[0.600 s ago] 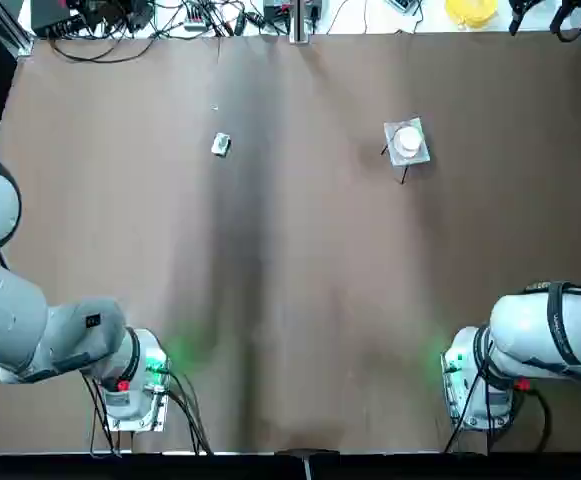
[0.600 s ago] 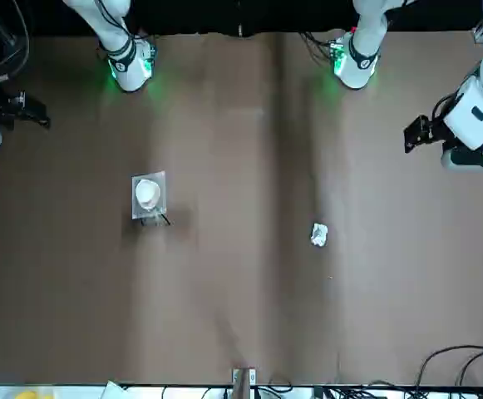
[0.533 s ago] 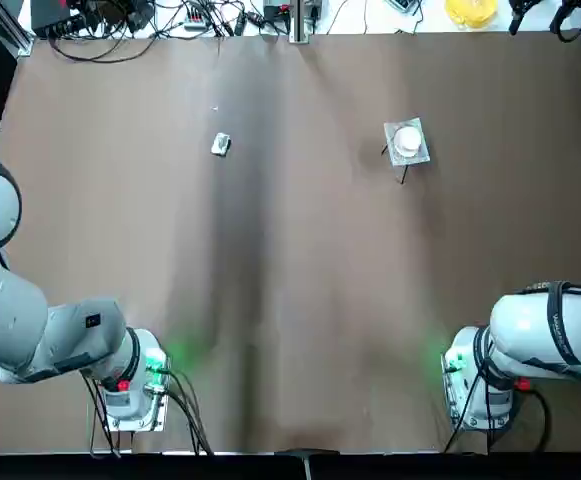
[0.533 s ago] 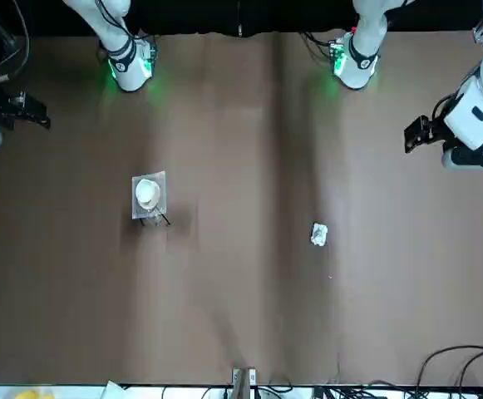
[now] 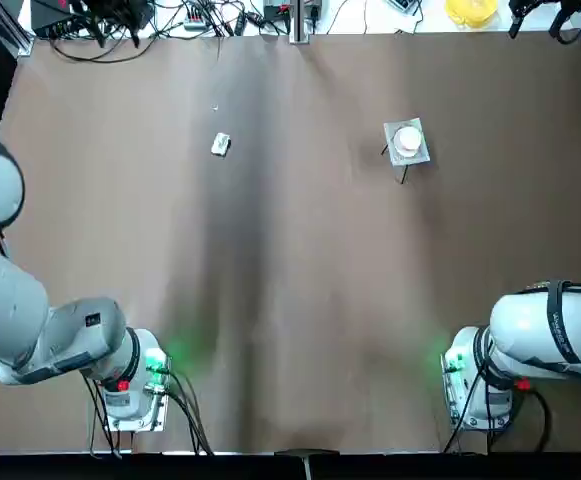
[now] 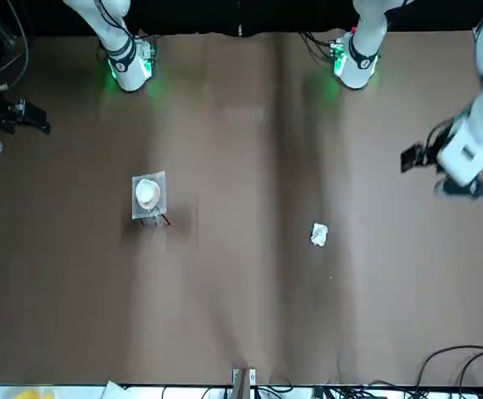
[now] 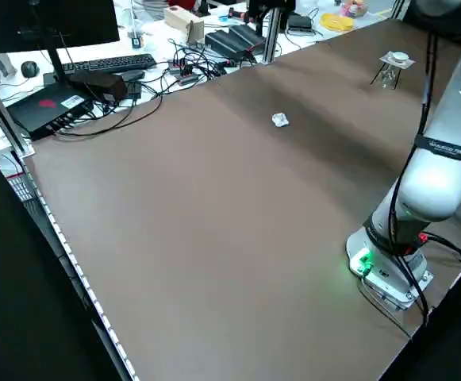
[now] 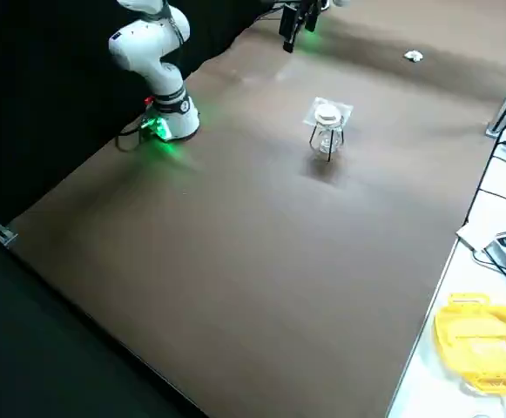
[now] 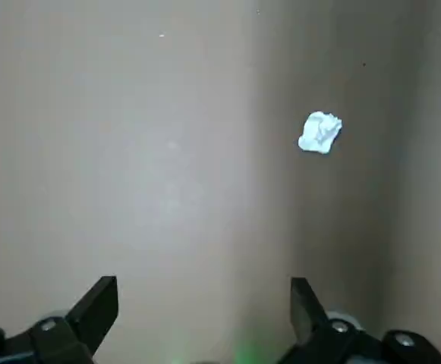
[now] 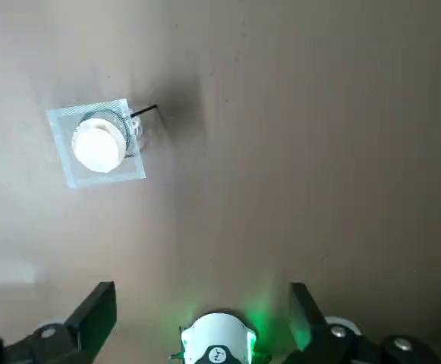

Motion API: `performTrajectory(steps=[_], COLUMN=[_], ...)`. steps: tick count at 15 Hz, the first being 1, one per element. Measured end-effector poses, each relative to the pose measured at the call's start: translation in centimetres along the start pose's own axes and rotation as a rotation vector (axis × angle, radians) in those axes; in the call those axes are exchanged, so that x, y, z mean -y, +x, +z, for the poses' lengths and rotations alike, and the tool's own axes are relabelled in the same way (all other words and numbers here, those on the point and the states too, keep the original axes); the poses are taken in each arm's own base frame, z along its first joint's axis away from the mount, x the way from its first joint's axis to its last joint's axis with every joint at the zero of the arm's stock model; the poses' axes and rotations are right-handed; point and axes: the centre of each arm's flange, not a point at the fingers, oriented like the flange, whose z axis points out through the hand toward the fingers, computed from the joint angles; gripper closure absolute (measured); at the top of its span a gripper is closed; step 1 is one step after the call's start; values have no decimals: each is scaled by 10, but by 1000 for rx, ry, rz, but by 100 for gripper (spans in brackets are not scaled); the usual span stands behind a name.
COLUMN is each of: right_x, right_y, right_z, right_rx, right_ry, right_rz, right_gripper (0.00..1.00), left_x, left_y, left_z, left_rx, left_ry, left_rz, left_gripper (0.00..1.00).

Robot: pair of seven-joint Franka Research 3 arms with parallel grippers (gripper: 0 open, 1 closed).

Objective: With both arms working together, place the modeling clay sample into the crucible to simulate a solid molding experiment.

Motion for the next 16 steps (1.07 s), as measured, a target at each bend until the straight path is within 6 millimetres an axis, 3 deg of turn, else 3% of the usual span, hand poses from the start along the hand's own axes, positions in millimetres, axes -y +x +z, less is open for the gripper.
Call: performTrajectory(steps=[3,6,12,14,16], right_x=[8,13,2,15,39], right_y=[7,21,74,82,88], right_z=[8,26,111,128,155], right_rx=[10,36,184,185,163], right_ry=[28,100,244,245,235], right_rz=[-17,-28,-18,-33,-50], right_gripper=[0,0,0,2,15], left_x=[-5,-15,-45,-52,-57], left_y=[47,73,90,92,93], left_z=[72,129,190,208,228], left_rx=[16,38,68,83,80], left_ry=[-47,-57,4,11,8], left_rz=[18,43,120,138,150], left_gripper=[0,0,0,0,0])
